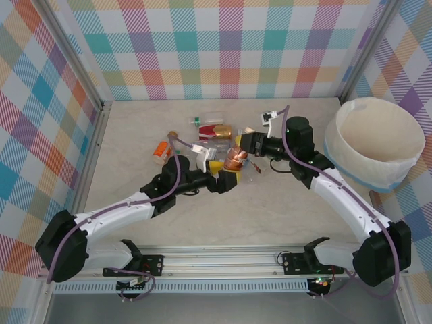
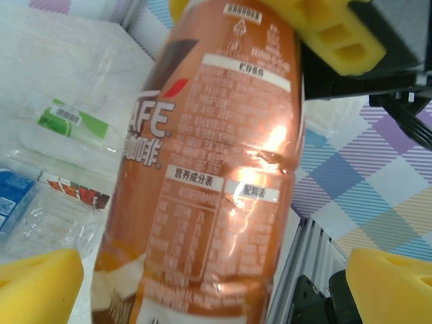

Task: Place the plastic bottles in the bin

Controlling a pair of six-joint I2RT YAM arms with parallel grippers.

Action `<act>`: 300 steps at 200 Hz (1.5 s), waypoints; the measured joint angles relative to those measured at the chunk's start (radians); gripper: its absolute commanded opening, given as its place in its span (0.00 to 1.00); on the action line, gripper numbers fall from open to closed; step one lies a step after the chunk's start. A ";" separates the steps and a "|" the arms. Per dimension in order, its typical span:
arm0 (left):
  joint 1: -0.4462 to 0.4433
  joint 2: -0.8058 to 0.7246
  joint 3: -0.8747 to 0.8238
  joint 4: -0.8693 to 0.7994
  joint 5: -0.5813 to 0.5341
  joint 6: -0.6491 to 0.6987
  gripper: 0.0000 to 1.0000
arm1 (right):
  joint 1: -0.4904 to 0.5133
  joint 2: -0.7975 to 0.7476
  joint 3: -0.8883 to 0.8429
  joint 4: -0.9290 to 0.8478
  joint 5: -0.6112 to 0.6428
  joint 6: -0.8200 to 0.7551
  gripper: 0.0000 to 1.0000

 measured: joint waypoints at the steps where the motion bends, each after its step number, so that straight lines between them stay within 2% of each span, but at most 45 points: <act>1: 0.000 -0.002 0.000 -0.002 -0.001 0.000 1.00 | 0.000 -0.001 0.002 -0.002 0.003 -0.002 0.16; 15: 0.000 -0.025 -0.007 -0.027 -0.041 0.003 1.00 | 0.000 -0.013 0.012 -0.028 0.034 -0.020 0.00; 73: 0.030 -0.085 -0.072 -0.104 -0.198 -0.014 1.00 | -0.031 -0.101 0.026 -0.139 0.194 -0.084 0.00; 142: 0.047 -0.206 -0.151 -0.216 -0.480 -0.055 1.00 | -0.096 -0.299 0.086 -0.225 0.576 -0.289 0.00; 186: 0.071 -0.306 -0.223 -0.265 -0.618 -0.106 1.00 | -0.160 -0.337 0.161 -0.209 0.731 -0.457 0.00; 212: 0.086 -0.342 -0.252 -0.287 -0.649 -0.130 1.00 | -0.229 -0.328 0.225 -0.202 0.794 -0.549 0.00; 239: 0.097 -0.356 -0.258 -0.290 -0.655 -0.142 1.00 | -0.358 -0.303 0.277 -0.183 0.843 -0.603 0.00; 300: 0.103 -0.350 -0.258 -0.290 -0.653 -0.148 1.00 | -0.579 -0.193 0.325 -0.177 0.923 -0.604 0.01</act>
